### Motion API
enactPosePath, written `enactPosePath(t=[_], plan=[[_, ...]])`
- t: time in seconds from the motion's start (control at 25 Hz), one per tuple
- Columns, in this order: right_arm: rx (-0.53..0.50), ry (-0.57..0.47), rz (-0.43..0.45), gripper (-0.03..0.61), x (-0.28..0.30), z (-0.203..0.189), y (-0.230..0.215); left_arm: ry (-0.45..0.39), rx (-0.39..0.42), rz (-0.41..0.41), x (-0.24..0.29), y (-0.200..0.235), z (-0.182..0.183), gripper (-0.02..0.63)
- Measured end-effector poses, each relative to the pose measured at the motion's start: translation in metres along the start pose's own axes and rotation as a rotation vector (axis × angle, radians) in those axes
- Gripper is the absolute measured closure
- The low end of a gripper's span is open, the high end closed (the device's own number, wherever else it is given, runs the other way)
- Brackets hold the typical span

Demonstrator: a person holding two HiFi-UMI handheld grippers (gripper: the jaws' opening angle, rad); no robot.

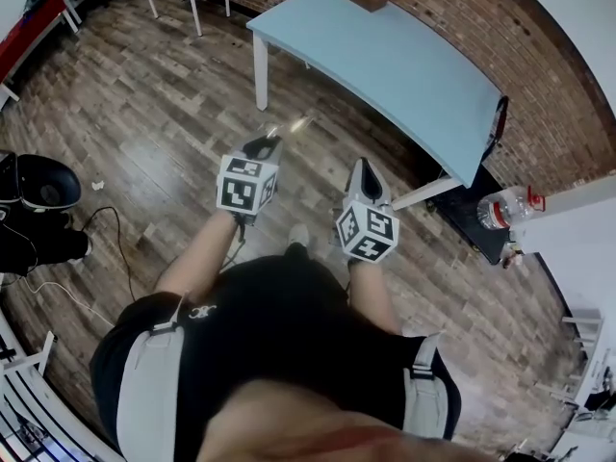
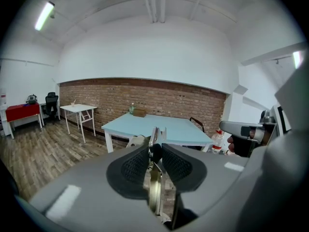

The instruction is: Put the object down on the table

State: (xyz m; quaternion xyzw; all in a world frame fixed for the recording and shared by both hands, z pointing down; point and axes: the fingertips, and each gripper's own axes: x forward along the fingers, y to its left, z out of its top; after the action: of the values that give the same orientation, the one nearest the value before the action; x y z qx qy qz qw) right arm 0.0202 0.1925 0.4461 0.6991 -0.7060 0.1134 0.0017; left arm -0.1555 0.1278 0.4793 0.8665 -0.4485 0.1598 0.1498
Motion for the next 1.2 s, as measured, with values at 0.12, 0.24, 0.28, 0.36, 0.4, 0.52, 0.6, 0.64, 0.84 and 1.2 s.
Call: enactPosePath(t=[0.12,0.24,0.28,0.36,0.4,0.52,0.6,0.64,0.84,1.2], plan=[[-0.002,-0.006,0.003,0.563,0.025,0.015,-0.013,-0.006,0.006,0.006,0.022,0.006,0.018,0.528],[-0.007,-0.006,0.011,0.563,0.053,0.028,-0.025,-0.007,0.007,0.012,0.047,0.01,0.036,0.528],[-0.009,-0.005,0.016,0.563,0.062,0.032,-0.028,-0.006,0.007,0.012,0.056,0.01,0.04,0.528],[-0.011,0.0,0.027,0.563,0.078,0.035,-0.034,-0.003,0.007,0.013,0.071,0.009,0.048,0.528],[-0.012,0.004,0.032,0.563,0.085,0.036,-0.038,-0.002,0.009,0.013,0.079,0.008,0.052,0.528],[-0.008,0.014,0.041,0.563,0.107,0.039,-0.055,0.008,0.014,0.017,0.103,0.003,0.06,0.528],[-0.001,0.02,0.041,0.563,0.121,0.04,-0.068,0.018,0.015,0.023,0.119,0.003,0.064,0.528],[0.001,0.022,0.041,0.563,0.129,0.041,-0.074,0.022,0.016,0.027,0.127,0.003,0.067,0.528],[-0.005,0.031,0.064,0.563,0.163,0.045,-0.093,0.017,0.015,0.047,0.16,0.005,0.085,0.528],[-0.02,0.047,0.086,0.563,0.206,0.048,-0.118,0.027,0.002,0.052,0.212,0.005,0.096,0.529]])
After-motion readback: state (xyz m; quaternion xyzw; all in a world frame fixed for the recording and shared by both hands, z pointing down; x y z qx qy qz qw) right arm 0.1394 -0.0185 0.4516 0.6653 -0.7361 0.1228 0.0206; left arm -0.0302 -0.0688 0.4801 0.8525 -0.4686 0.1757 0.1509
